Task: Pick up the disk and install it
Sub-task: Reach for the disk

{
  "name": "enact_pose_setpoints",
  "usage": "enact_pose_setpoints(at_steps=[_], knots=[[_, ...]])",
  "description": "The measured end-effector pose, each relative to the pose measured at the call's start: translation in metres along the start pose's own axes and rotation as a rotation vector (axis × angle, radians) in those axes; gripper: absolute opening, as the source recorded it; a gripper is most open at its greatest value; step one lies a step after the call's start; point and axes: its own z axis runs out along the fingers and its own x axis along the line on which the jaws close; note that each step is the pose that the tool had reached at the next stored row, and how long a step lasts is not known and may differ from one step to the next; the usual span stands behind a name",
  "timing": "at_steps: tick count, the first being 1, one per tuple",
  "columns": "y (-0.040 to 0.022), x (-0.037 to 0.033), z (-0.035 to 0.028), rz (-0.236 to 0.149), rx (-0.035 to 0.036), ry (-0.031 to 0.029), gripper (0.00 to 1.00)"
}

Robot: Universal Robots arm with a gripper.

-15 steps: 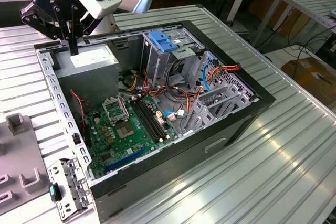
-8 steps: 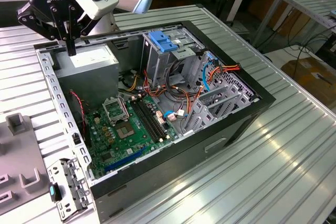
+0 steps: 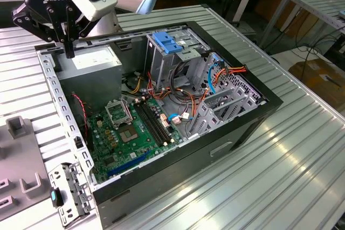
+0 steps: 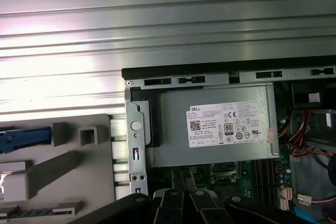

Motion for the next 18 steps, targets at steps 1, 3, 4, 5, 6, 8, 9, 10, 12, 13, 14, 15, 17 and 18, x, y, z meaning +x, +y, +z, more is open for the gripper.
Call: enact_pose_setpoints(at_steps=[1, 3, 4, 5, 6, 8, 9, 10, 12, 13, 14, 15, 17, 18], knots=[[0.0000, 0.0006, 0.0000, 0.000, 0.0000, 0.0000, 0.11], [-0.0001, 0.0018, 0.0001, 0.000, 0.0000, 0.0001, 0.11], [-0.0002, 0.0024, 0.0000, 0.000, 0.0001, 0.0003, 0.11], [-0.0002, 0.0030, 0.0000, 0.000, 0.0000, 0.0003, 0.11], [-0.0003, 0.0040, 0.0001, 0.000, 0.0000, 0.0004, 0.11], [-0.0005, 0.0058, 0.0001, 0.000, 0.0000, 0.0006, 0.11], [-0.0006, 0.0071, 0.0001, 0.000, 0.0001, 0.0007, 0.11], [-0.0006, 0.0079, 0.0001, 0.000, 0.0001, 0.0008, 0.11], [-0.0007, 0.0094, 0.0001, 0.000, 0.0001, 0.0009, 0.11], [-0.0008, 0.0102, 0.0001, 0.000, 0.0001, 0.0010, 0.11], [-0.0008, 0.0110, 0.0001, 0.000, 0.0001, 0.0010, 0.11], [-0.0009, 0.0117, 0.0001, 0.000, 0.0001, 0.0011, 0.11], [-0.0010, 0.0134, 0.0001, 0.000, 0.0001, 0.0012, 0.11], [-0.0011, 0.0141, 0.0001, 0.000, 0.0001, 0.0012, 0.11]])
